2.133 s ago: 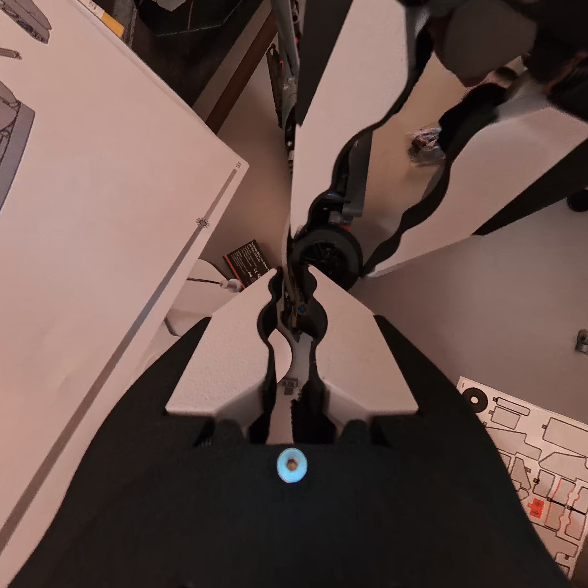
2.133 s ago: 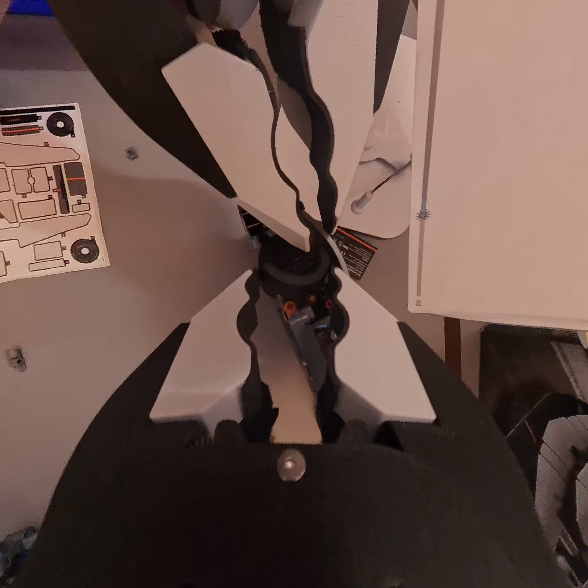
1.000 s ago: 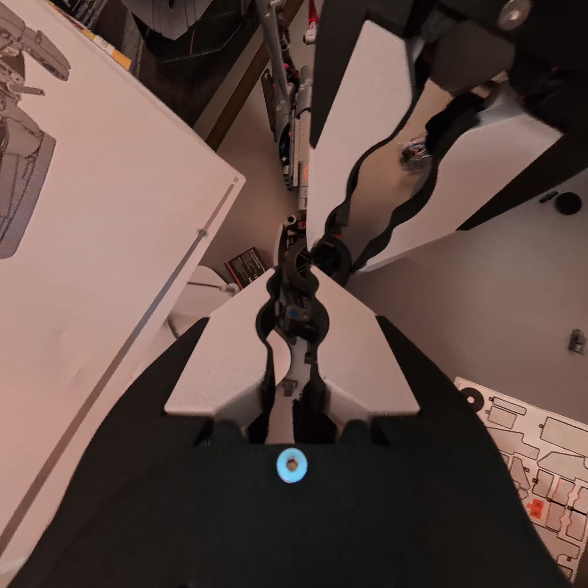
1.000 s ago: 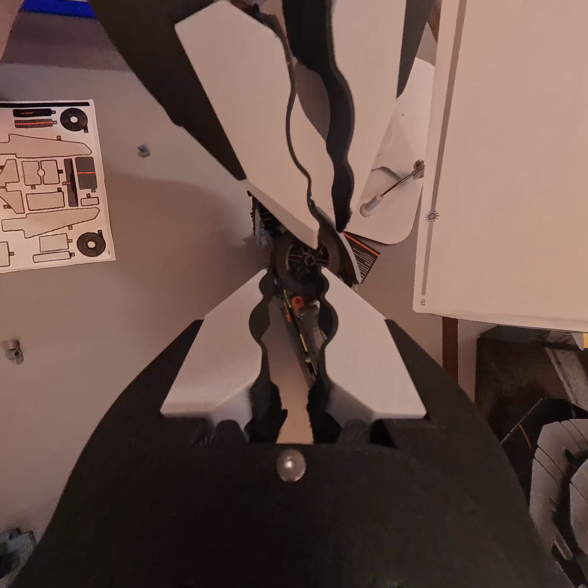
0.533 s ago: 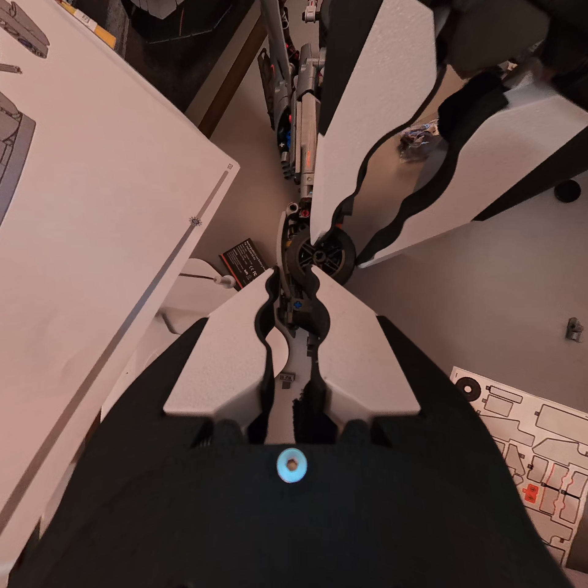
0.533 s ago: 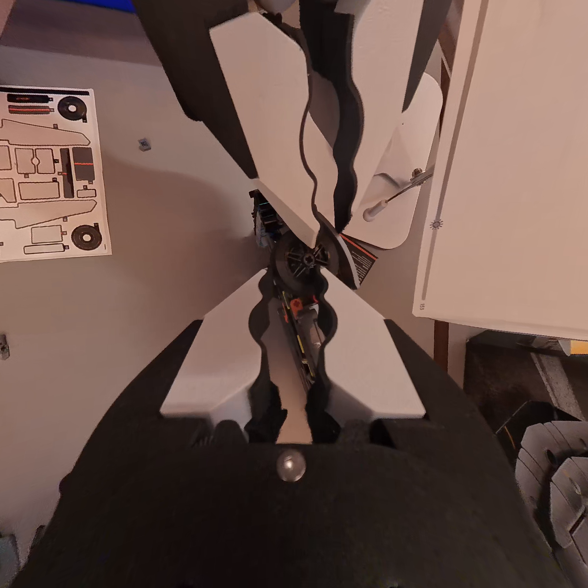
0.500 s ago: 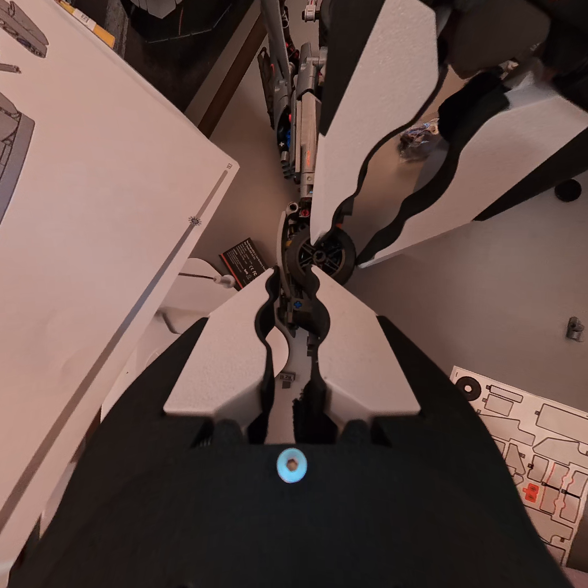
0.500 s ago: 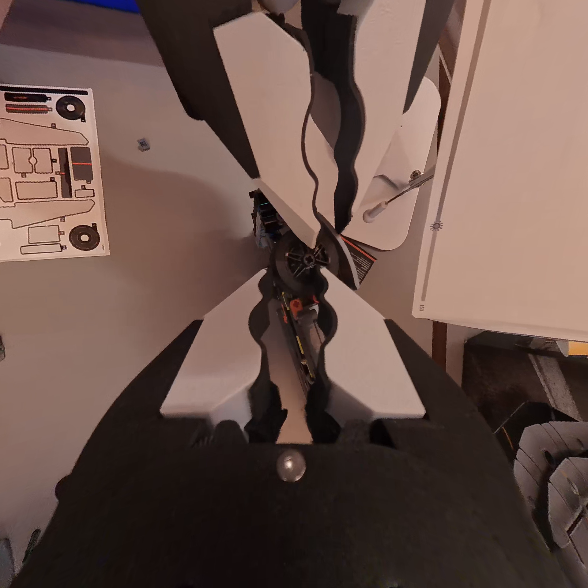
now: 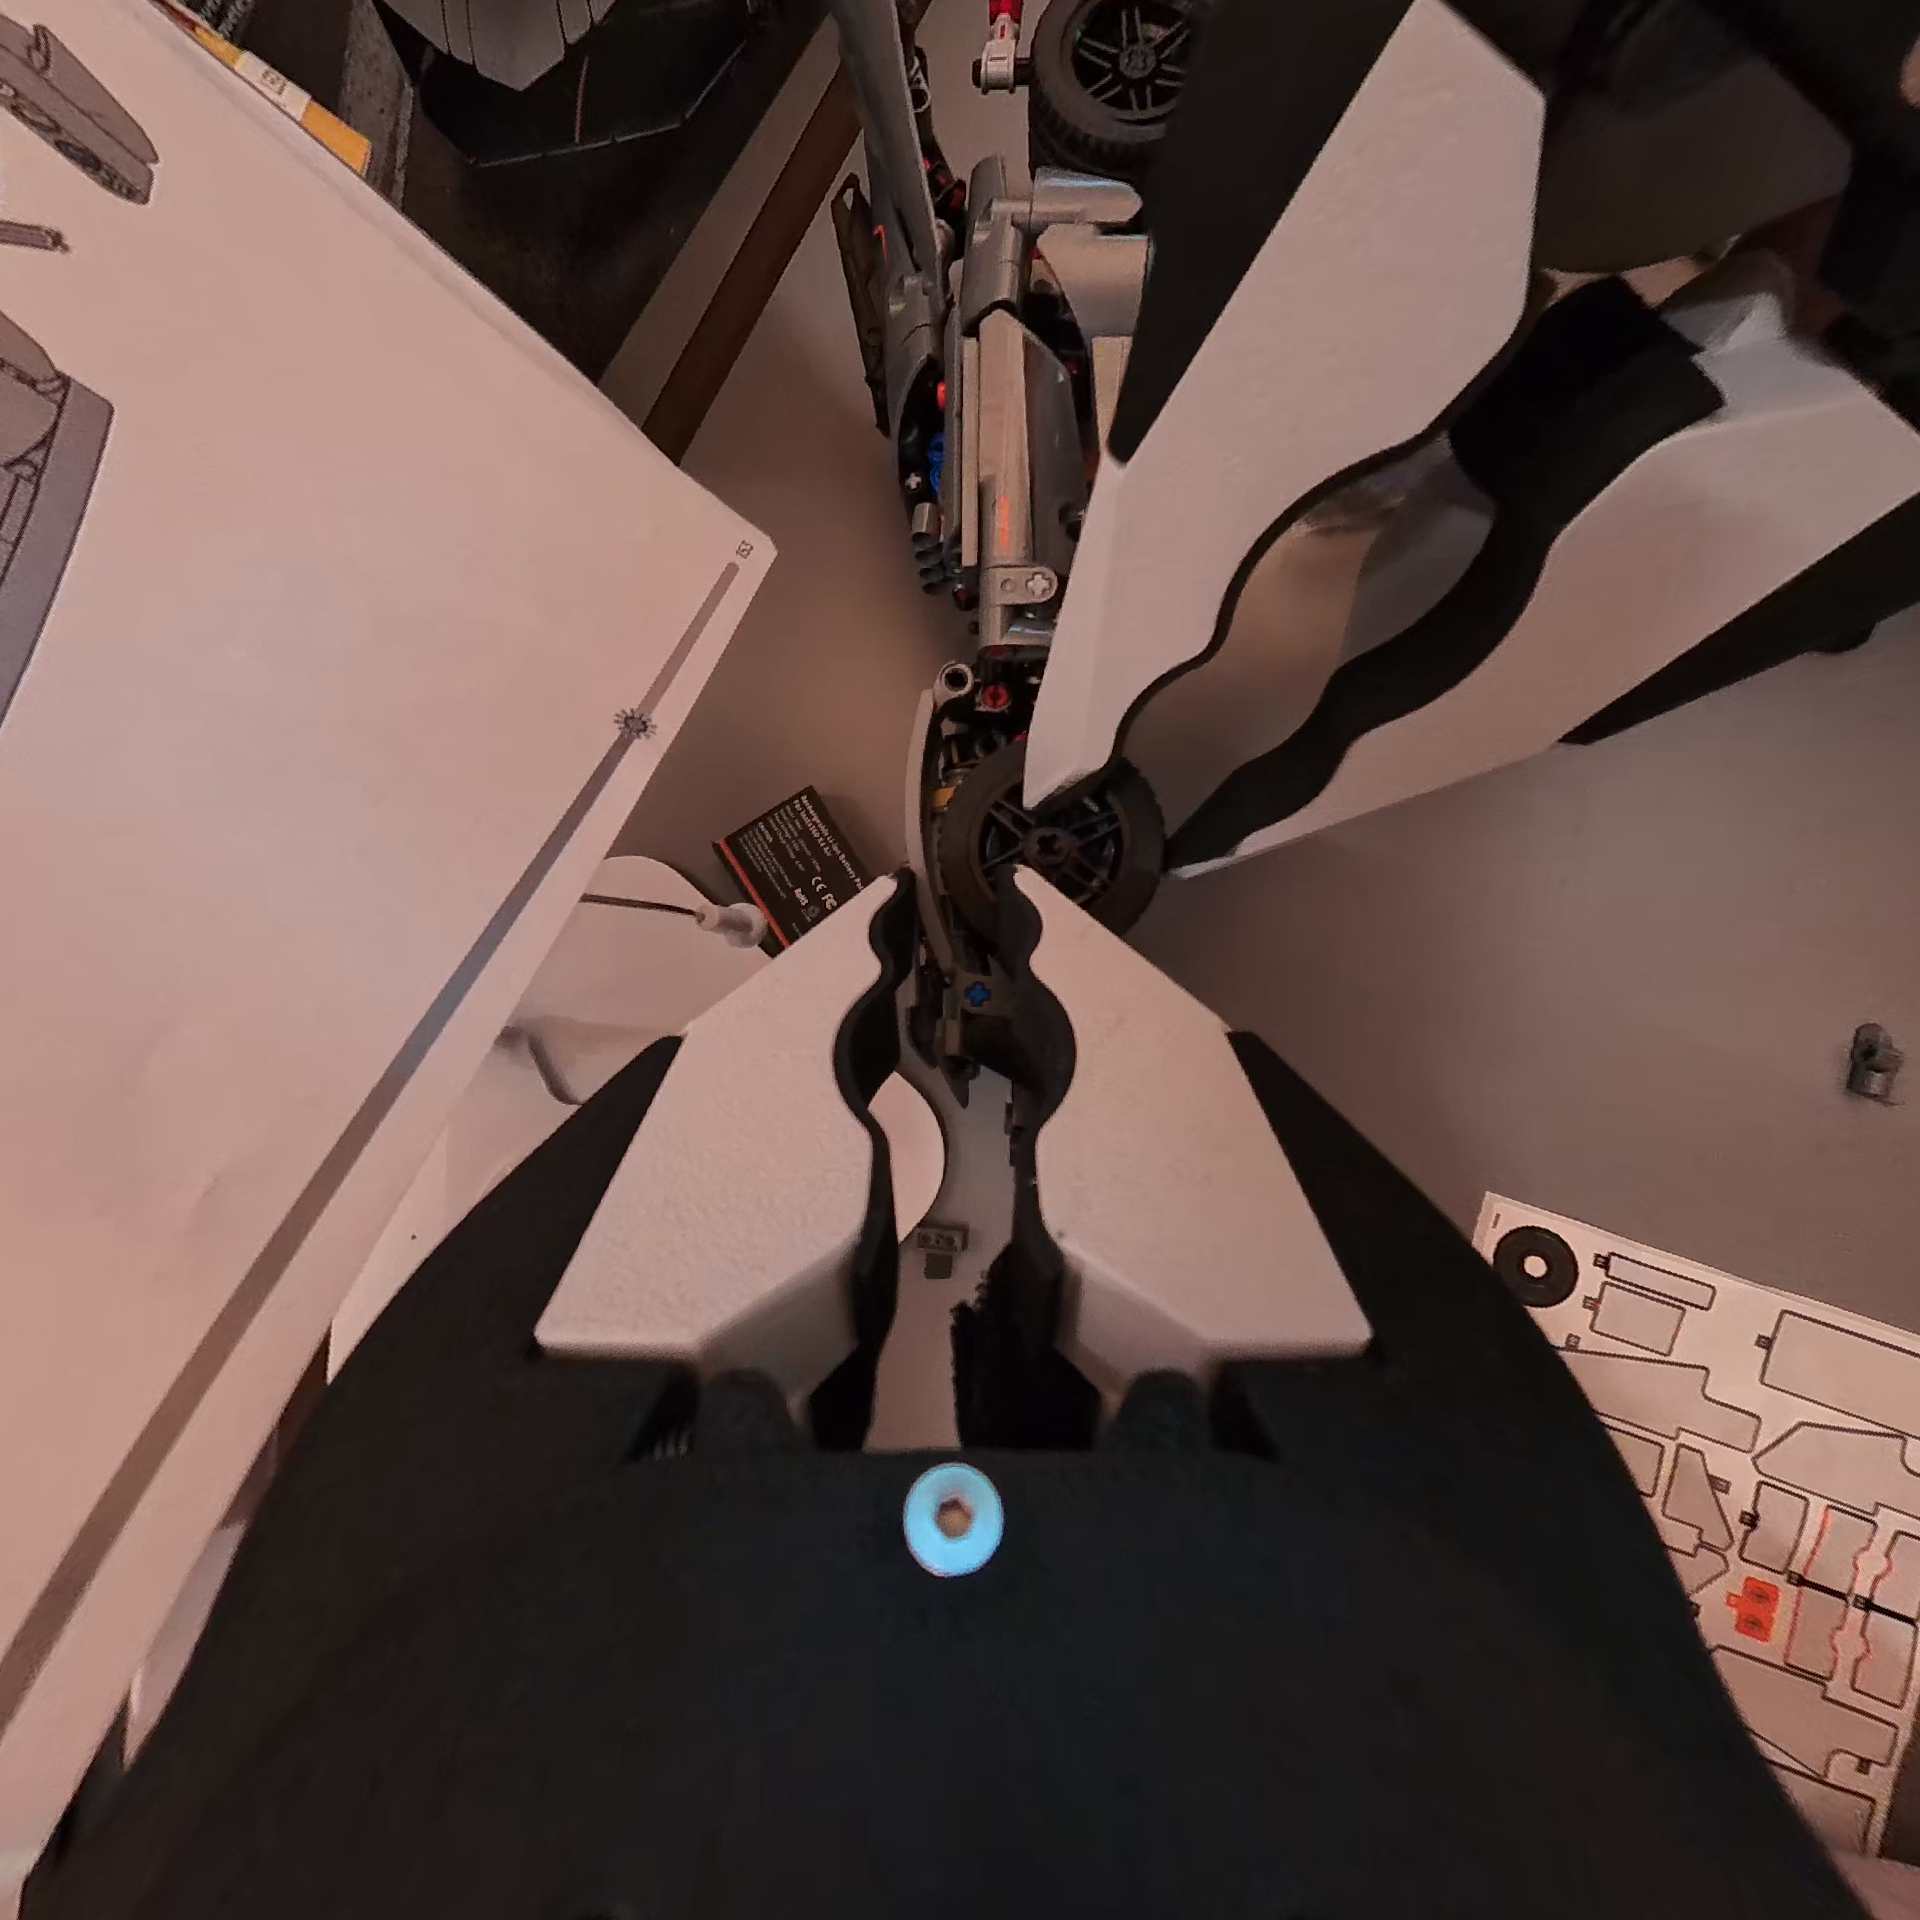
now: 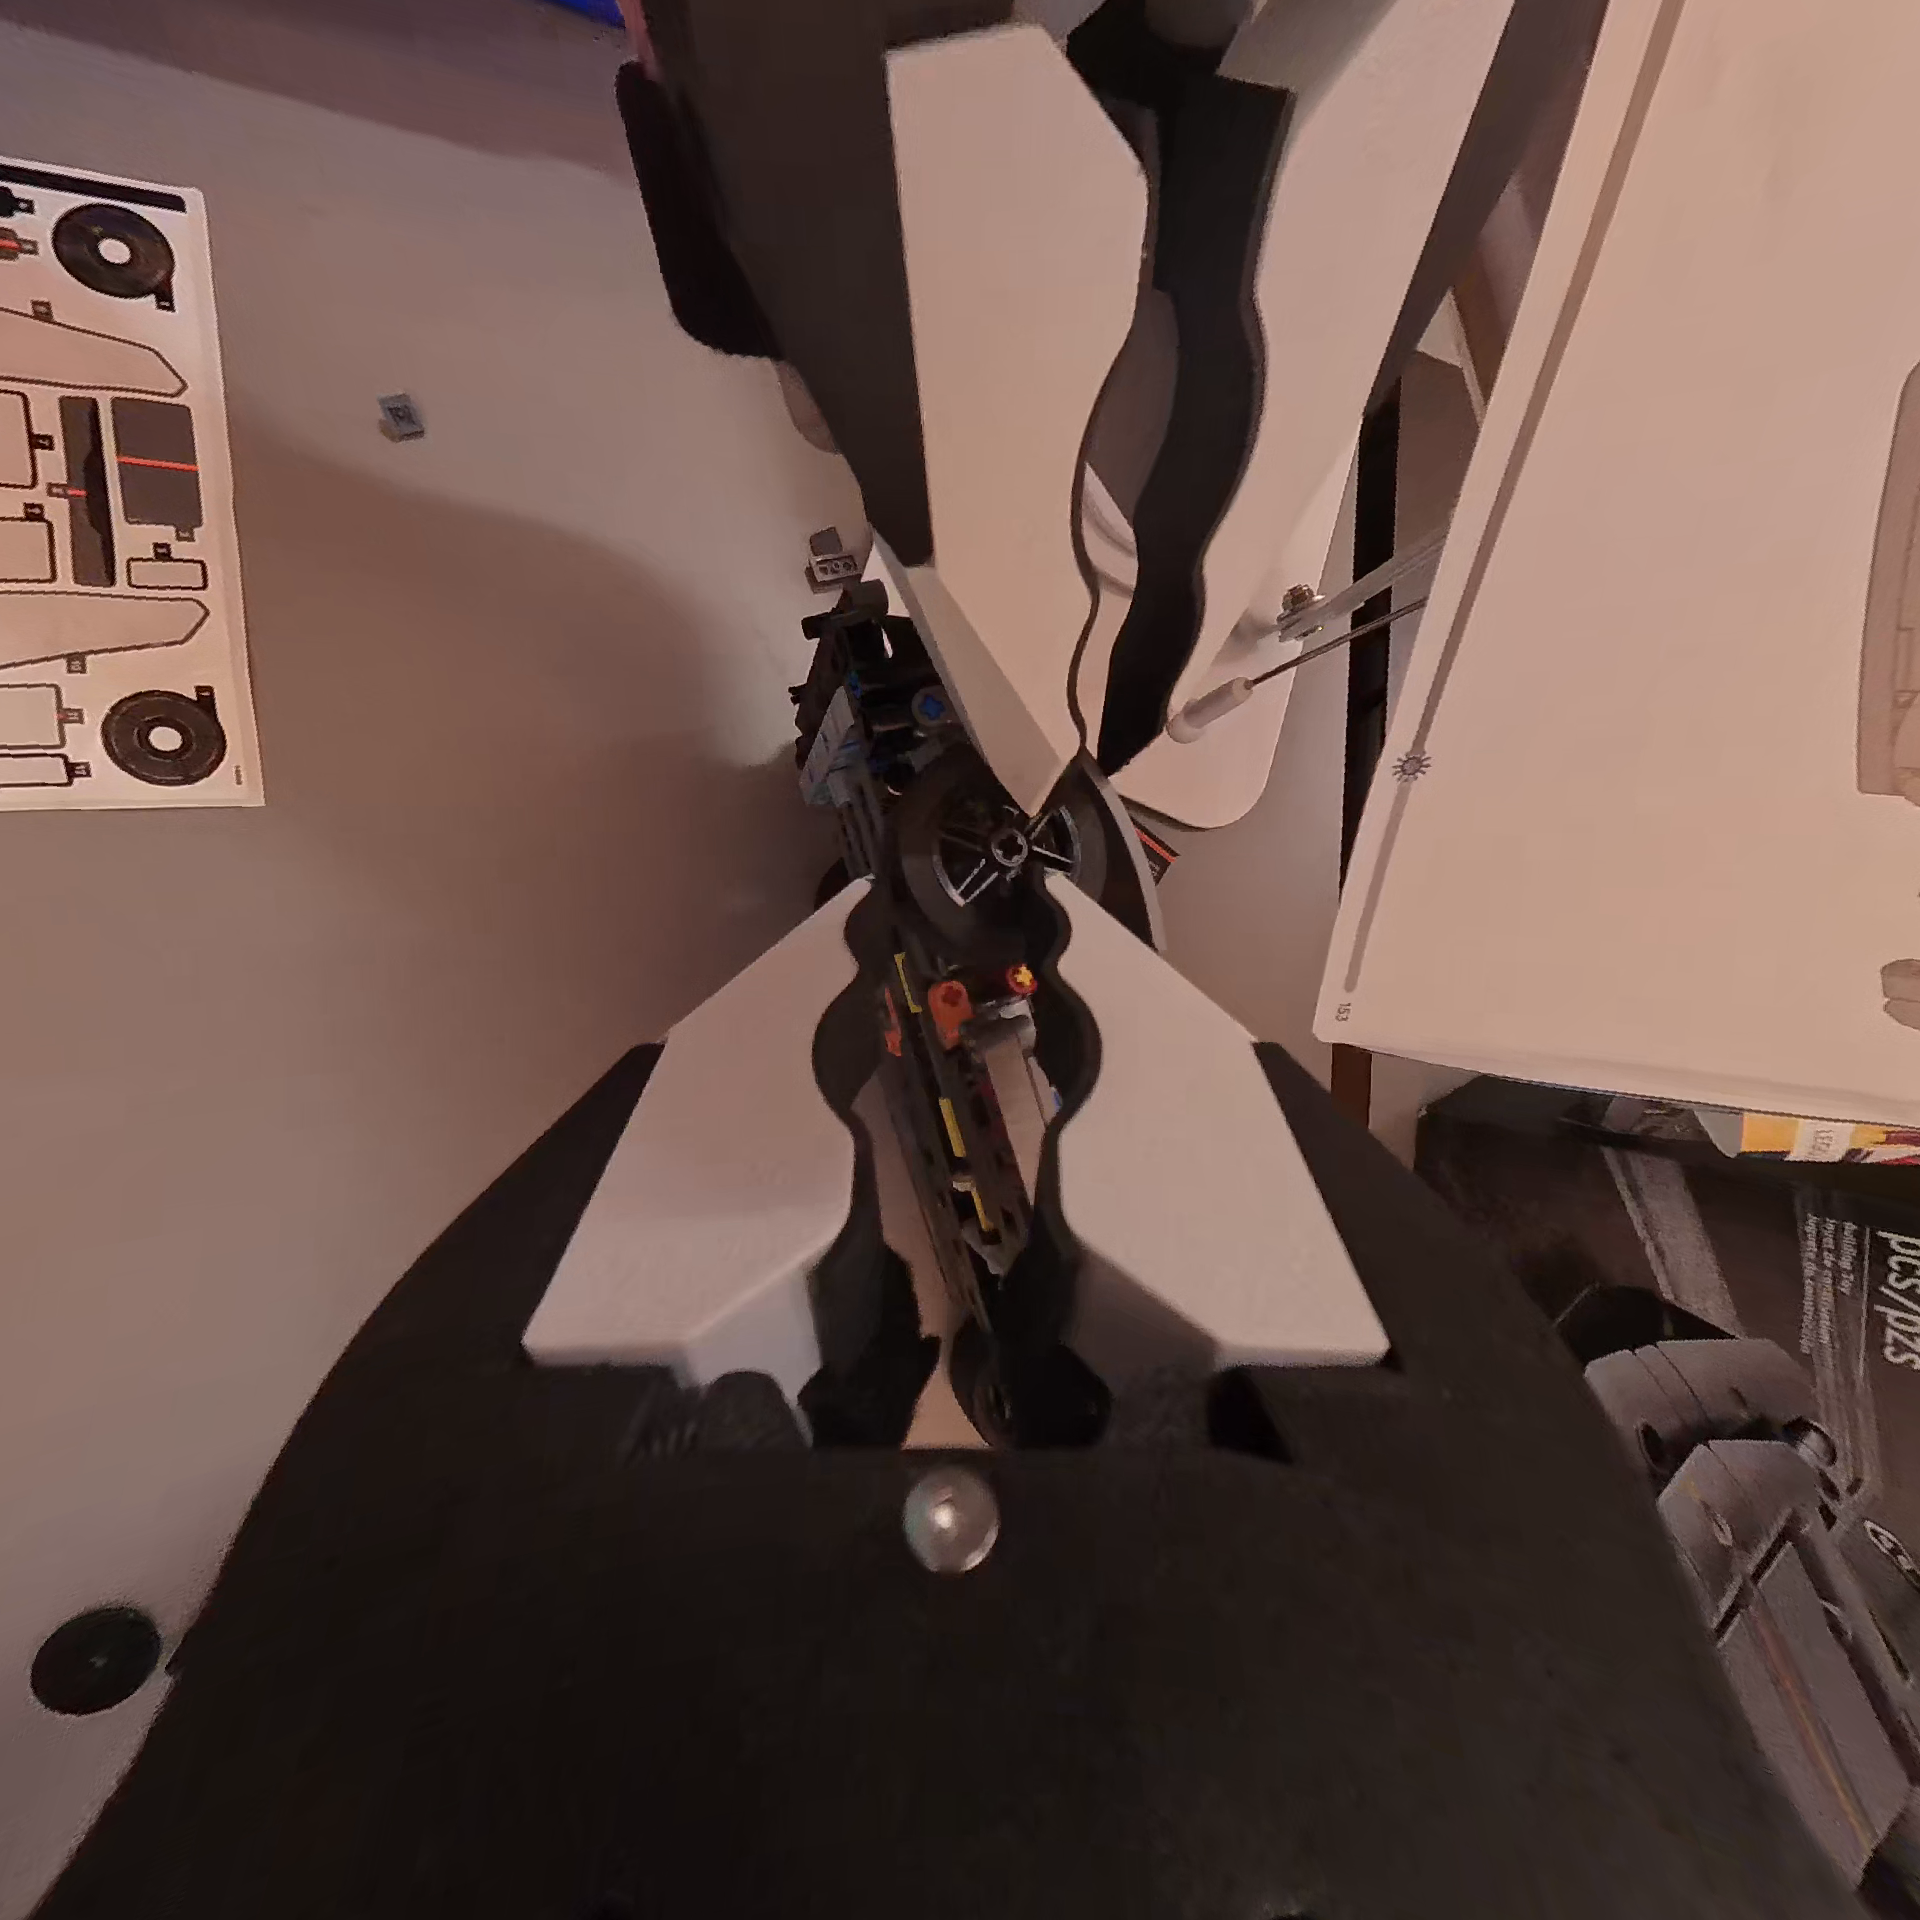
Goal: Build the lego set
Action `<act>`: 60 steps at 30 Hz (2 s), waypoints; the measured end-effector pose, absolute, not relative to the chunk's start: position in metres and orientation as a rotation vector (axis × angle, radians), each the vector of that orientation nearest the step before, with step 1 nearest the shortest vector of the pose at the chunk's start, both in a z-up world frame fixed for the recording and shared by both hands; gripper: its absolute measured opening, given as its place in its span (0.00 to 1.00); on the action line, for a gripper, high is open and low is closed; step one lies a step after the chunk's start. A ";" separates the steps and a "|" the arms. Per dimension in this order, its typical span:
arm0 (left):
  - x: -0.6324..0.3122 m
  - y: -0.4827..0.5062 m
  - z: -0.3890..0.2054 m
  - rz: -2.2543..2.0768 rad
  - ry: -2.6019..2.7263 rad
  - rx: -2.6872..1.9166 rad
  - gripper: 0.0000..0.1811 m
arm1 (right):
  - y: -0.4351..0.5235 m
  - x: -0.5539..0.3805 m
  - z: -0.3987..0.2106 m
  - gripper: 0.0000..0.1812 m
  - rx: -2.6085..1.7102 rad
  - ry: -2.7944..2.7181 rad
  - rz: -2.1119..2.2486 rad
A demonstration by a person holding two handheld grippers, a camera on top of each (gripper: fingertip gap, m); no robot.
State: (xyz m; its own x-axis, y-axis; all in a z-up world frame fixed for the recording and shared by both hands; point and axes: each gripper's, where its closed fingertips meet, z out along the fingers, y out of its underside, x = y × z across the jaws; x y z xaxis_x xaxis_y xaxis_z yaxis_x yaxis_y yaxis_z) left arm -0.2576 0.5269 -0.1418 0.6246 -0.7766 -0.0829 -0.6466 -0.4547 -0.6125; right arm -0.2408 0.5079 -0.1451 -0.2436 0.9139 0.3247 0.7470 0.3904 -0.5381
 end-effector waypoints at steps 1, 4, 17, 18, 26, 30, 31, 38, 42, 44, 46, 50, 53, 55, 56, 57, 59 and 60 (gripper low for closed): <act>-0.257 0.527 -0.142 -0.277 1.113 -2.235 0.07 | 0.508 -0.241 -0.145 0.13 -1.409 -2.052 0.358; -0.257 0.526 -0.142 -0.277 1.117 -2.233 0.07 | 0.507 -0.240 -0.145 0.13 -1.384 -2.029 0.336; -0.255 0.528 -0.142 -0.262 1.114 -2.232 0.07 | 0.507 -0.238 -0.147 0.12 -1.399 -1.921 0.305; -0.255 0.528 -0.142 -0.257 1.114 -2.232 0.07 | 0.507 -0.238 -0.148 0.13 -1.395 -1.908 0.308; -0.255 0.529 -0.142 -0.253 1.105 -2.237 0.07 | 0.508 -0.238 -0.151 0.12 -1.433 -1.899 0.297; -0.255 0.530 -0.143 -0.271 1.087 -2.241 0.07 | 0.508 -0.238 -0.151 0.12 -1.476 -1.901 0.351; -0.255 0.530 -0.143 -0.277 1.084 -2.239 0.07 | 0.508 -0.238 -0.151 0.12 -1.476 -1.904 0.340; -0.263 0.538 -0.145 -0.255 1.026 -2.244 0.00 | 0.509 -0.241 -0.150 0.12 -1.520 -1.925 0.352; -0.263 0.537 -0.145 -0.249 1.033 -2.245 0.00 | 0.510 -0.240 -0.150 0.12 -1.530 -1.956 0.366; -0.261 0.537 -0.144 -0.263 1.037 -2.242 0.00 | 0.512 -0.239 -0.149 0.12 -1.528 -1.970 0.345; -0.261 0.535 -0.144 -0.295 1.037 -2.238 0.00 | 0.512 -0.241 -0.149 0.21 -1.541 -1.965 0.382; -0.261 0.534 -0.145 -0.274 1.053 -2.249 0.00 | 0.518 -0.245 -0.148 0.31 -1.561 -1.930 0.422; -0.260 0.536 -0.150 -0.255 1.065 -2.263 0.01 | 0.515 -0.249 -0.149 0.28 -1.576 -1.938 0.481; -0.260 0.535 -0.150 -0.271 1.063 -2.260 0.01 | 0.517 -0.248 -0.154 0.24 -1.596 -1.964 0.487; -0.260 0.535 -0.150 -0.277 1.062 -2.261 0.01 | 0.516 -0.248 -0.156 0.24 -1.616 -1.974 0.511; -0.261 0.535 -0.150 -0.281 1.061 -2.260 0.01 | 0.516 -0.248 -0.158 0.24 -1.635 -1.979 0.535; -0.260 0.535 -0.150 -0.275 1.062 -2.261 0.01 | 0.516 -0.248 -0.158 0.24 -1.654 -1.983 0.562; -0.261 0.535 -0.150 -0.271 1.063 -2.263 0.01 | 0.516 -0.248 -0.158 0.24 -1.651 -1.986 0.564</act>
